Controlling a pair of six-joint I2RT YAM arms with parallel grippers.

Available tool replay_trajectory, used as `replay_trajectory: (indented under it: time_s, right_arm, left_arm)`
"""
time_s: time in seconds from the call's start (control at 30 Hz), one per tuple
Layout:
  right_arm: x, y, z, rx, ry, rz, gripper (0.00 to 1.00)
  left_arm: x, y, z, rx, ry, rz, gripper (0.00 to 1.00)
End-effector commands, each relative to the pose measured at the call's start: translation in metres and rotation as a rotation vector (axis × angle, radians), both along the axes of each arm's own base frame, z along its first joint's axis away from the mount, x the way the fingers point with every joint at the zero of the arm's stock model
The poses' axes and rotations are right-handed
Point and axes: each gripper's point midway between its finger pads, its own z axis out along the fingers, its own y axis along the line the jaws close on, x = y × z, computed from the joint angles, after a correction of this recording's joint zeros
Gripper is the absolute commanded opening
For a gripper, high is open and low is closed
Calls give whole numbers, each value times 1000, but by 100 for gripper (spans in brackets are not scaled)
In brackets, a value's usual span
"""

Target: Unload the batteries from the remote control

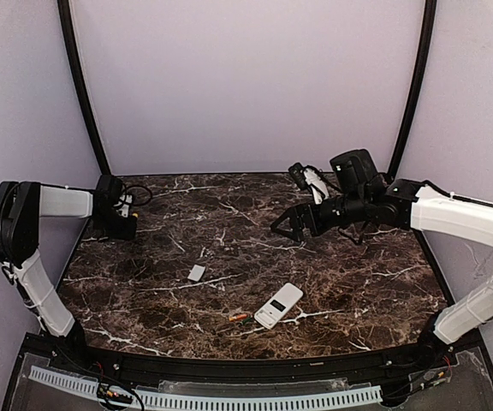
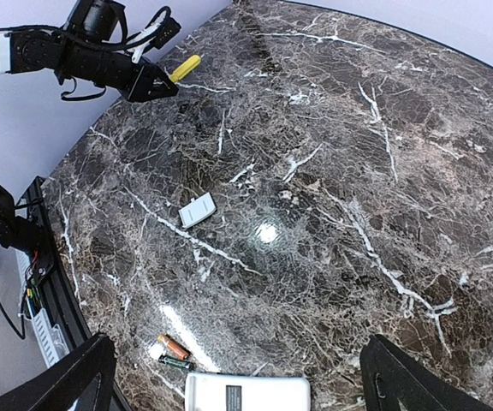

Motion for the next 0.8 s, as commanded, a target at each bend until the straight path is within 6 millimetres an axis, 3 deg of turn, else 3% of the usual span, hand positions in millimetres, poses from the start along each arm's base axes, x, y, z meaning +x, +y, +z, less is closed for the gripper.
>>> replay_trajectory:
  time_s: [0.0,0.4,0.77]
  right_arm:
    - [4,1,4,25,-14,-1,99]
    - [5,2,0,16,-15,5,99]
    - [4,0,3,20,-25,2,99]
  left_arm:
    - [-11,0,-8,-6,92,-7,10]
    - [-21,3,-28,21,177,-17,16]
    - [-22,4,-29,20,194,-10,35]
